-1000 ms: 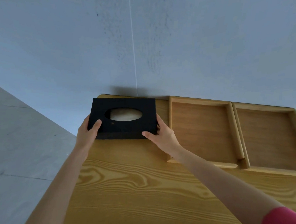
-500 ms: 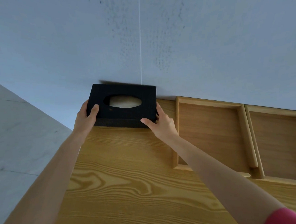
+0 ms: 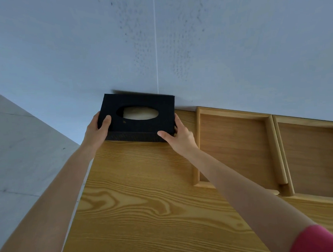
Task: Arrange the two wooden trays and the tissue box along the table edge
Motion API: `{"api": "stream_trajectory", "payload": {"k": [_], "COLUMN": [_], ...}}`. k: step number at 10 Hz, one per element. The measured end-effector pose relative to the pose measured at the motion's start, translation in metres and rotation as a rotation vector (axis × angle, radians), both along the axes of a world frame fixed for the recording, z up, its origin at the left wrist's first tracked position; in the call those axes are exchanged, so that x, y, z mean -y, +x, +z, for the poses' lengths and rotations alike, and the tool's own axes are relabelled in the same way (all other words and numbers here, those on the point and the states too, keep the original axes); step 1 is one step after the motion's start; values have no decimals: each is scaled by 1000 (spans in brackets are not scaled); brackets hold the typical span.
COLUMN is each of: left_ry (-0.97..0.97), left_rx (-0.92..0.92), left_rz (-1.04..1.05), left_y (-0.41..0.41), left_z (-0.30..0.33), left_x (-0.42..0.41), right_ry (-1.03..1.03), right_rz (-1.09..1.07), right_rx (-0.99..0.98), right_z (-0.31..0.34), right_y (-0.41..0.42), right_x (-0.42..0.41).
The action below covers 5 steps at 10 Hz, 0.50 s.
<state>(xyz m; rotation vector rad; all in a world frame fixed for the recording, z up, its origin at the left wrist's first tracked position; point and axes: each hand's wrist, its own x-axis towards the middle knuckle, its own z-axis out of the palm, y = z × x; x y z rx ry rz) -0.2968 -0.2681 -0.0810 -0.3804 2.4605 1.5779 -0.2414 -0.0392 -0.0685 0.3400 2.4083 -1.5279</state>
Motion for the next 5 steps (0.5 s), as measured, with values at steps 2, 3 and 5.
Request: {"api": "stream_trajectory", "payload": {"k": [2,3,5], "left_ry": [-329,-517,-804], "left_rx": [-38,26,110], "left_rz": [22,-95,-292], "left_y": [5,14,42], "left_z": [16,28,57], "left_x": [-15,-28,-52], "right_ry": [93,265,581], "right_rz": [69,178,320], "right_rx": [31,55,115], "right_z": [12,24,53], "right_y": [5,19,42], "right_x": [-3,-12,-43]}}
